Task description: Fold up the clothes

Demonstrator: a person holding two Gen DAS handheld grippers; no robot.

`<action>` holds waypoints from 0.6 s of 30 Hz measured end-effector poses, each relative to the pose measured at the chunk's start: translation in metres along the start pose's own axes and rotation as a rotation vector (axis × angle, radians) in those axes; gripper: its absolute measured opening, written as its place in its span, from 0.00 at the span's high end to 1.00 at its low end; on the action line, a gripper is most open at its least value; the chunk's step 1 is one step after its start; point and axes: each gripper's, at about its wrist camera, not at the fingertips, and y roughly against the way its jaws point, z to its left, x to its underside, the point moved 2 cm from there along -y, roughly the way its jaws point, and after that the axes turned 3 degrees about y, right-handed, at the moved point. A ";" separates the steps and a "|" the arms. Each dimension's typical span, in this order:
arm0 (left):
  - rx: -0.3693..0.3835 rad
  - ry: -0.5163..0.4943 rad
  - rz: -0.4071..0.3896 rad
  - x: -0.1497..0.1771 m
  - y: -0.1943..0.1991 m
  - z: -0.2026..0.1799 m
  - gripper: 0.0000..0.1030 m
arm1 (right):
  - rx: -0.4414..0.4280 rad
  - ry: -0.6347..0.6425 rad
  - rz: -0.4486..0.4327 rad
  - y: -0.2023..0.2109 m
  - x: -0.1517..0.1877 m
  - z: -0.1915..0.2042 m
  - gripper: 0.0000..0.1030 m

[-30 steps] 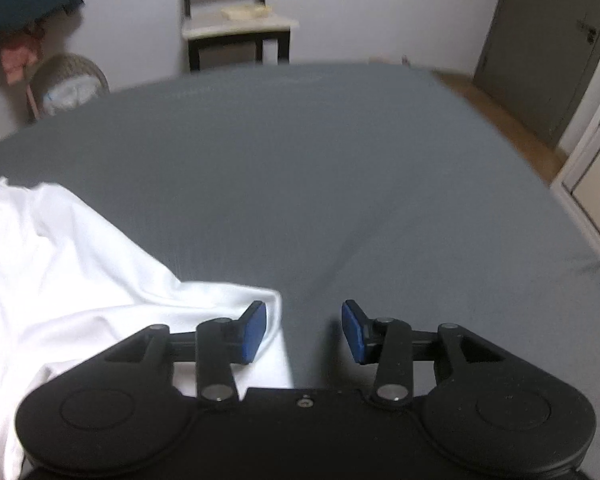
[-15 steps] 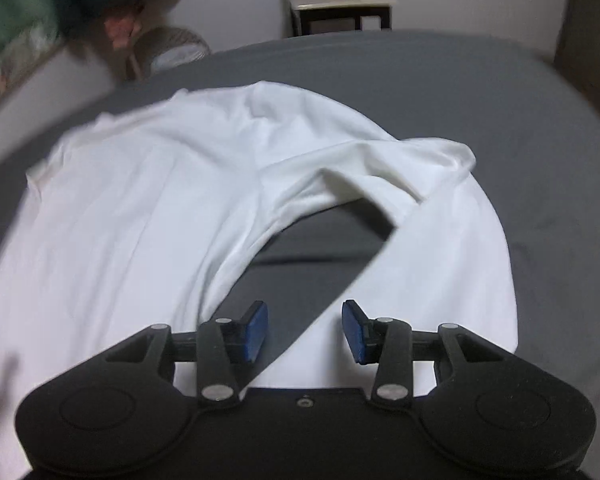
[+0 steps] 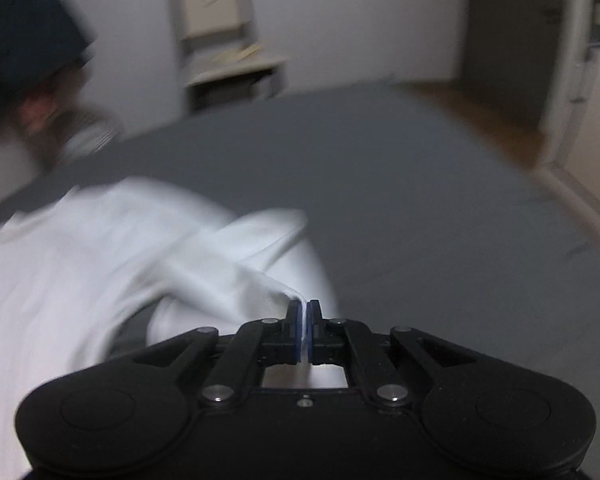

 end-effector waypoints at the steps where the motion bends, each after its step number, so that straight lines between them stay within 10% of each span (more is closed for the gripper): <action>1: 0.002 -0.004 0.001 0.000 -0.001 -0.001 0.04 | 0.042 -0.029 -0.022 0.004 -0.009 -0.025 0.97; 7: -0.007 -0.064 0.022 0.003 -0.010 -0.014 0.04 | 0.049 -0.260 0.030 -0.030 -0.026 -0.137 0.97; 11: -0.032 -0.110 0.050 0.008 -0.019 -0.021 0.04 | -0.098 -0.286 0.005 -0.073 -0.030 -0.159 0.97; 15: -0.056 -0.144 0.071 0.011 -0.024 -0.026 0.04 | -0.024 -0.212 0.029 -0.102 -0.034 -0.164 0.94; 18: -0.057 -0.161 0.077 0.012 -0.025 -0.029 0.04 | 0.005 -0.222 0.079 -0.113 -0.036 -0.175 0.63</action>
